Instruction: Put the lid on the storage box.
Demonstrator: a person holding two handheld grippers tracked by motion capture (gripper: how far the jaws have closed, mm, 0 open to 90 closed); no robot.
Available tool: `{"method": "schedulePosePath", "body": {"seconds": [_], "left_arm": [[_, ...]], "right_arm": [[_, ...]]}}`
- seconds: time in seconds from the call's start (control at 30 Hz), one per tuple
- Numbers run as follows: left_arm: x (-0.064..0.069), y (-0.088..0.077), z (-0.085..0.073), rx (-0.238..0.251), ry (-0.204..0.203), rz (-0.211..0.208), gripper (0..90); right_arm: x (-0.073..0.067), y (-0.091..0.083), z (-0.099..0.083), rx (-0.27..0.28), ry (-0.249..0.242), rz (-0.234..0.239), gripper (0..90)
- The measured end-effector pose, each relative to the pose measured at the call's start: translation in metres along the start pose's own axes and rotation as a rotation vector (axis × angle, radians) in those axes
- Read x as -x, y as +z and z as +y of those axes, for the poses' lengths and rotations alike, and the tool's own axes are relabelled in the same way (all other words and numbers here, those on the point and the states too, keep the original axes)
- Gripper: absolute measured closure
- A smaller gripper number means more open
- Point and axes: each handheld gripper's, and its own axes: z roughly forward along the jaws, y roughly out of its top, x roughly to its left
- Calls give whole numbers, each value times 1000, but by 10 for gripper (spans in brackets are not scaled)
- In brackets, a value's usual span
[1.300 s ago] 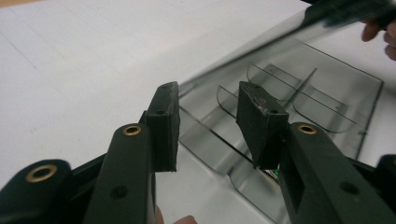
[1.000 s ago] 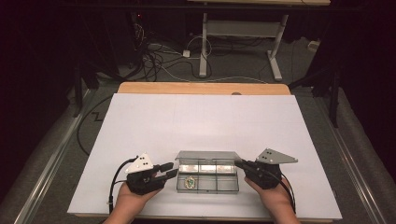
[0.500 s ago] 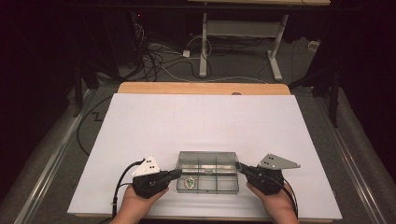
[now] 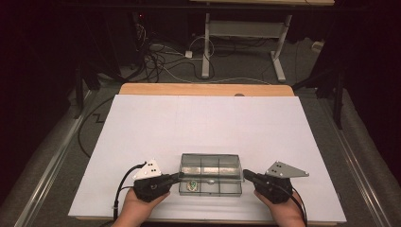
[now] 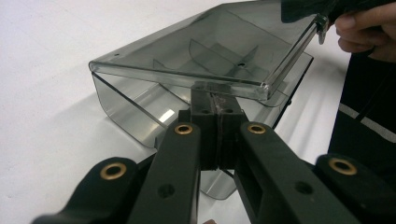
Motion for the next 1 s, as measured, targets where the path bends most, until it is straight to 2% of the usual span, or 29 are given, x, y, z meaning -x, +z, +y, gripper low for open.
{"method": "schedulePosePath", "body": {"seconds": [0.23, 0.33, 0.43, 0.47, 0.57, 0.7, 0.77, 0.8, 1.0], "left_arm": [[2, 0, -4, -15, 12, 1, 867], [4, -2, -5, -20, 20, 1, 867], [6, -4, -7, -24, 26, 2, 867], [6, -4, -7, -25, 27, 2, 867], [8, -5, -8, -26, 28, 2, 867], [9, -7, -10, -32, 31, 4, 867], [9, -8, -12, -37, 31, 6, 867], [9, -9, -12, -41, 32, 5, 867], [12, -12, -16, -52, 41, 8, 867]], "right_arm": [[10, -7, -9, -19, 14, -53, 900], [16, -8, -14, -34, 24, -76, 865], [22, -7, -19, -80, 9, -120, 746], [24, -7, -21, -99, 21, -126, 688], [30, -3, -26, -144, 33, -145, 488], [34, 2, -28, -157, 53, -161, 166], [34, 4, -28, -158, 62, -173, 32], [34, 5, -27, -156, 73, -177, 0], [35, 3, -26, -143, 98, -185, 0]]}}
